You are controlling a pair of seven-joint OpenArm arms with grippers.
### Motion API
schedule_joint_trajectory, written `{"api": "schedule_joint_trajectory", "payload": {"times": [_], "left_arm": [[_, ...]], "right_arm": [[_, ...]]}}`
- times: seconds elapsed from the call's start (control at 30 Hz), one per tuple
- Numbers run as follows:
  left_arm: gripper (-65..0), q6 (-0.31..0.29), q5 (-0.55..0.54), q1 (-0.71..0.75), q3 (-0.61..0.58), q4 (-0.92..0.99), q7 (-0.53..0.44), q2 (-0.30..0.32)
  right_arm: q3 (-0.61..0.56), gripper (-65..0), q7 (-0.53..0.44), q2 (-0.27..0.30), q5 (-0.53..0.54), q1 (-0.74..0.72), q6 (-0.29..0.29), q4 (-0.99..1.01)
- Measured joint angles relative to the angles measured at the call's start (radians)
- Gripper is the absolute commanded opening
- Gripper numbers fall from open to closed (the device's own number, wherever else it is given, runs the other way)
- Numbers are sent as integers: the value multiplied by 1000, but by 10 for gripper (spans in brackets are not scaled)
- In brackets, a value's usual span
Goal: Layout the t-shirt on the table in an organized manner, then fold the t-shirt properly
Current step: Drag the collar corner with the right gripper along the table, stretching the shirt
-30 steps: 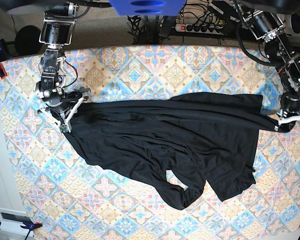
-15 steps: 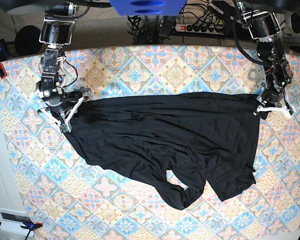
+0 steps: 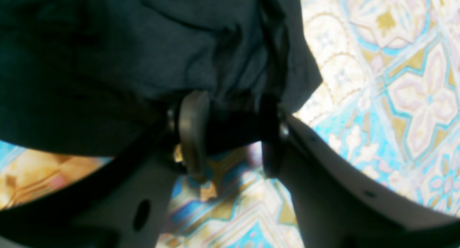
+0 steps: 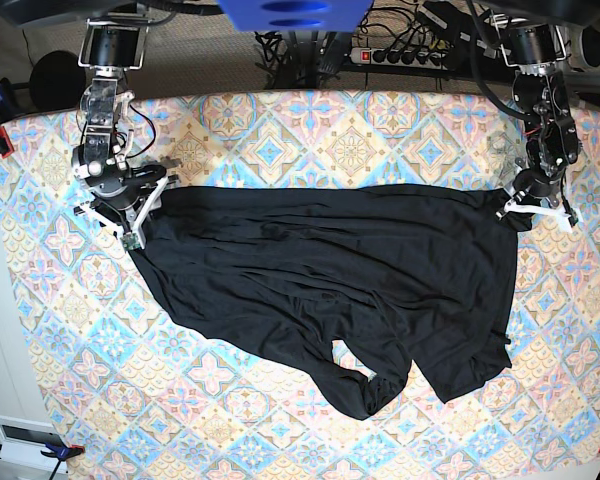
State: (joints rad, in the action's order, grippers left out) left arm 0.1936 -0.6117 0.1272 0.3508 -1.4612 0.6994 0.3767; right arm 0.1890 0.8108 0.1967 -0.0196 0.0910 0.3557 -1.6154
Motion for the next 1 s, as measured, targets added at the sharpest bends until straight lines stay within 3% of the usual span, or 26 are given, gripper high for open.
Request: {"api": "schedule_joint_trajectory", "payload": {"times": [0.43,0.63,0.77,0.87,1.0], "left_arm": [[-509,0,-4,-1,-2,-3,-8,-23],[-509,0,-5,0,-2,-4,-11,-25],[-509,0,-4,1,-2,-4,-11,-25],[-509,0,-5,1,-2,-4,-11,-25],[-509,0,-4,1,-2,-4,-11,-25]], "right_arm": [[-5,-415,9,2,-5,97,4,-195],[-194,-415,-8,40,-3,130,11,-246],[-340,-415,-2,105,-121,136,7,-239],[-400,-415,-19,106,-247,131,3,-226],[-438,-415,-86,100,-294,130,10,-171]]}}
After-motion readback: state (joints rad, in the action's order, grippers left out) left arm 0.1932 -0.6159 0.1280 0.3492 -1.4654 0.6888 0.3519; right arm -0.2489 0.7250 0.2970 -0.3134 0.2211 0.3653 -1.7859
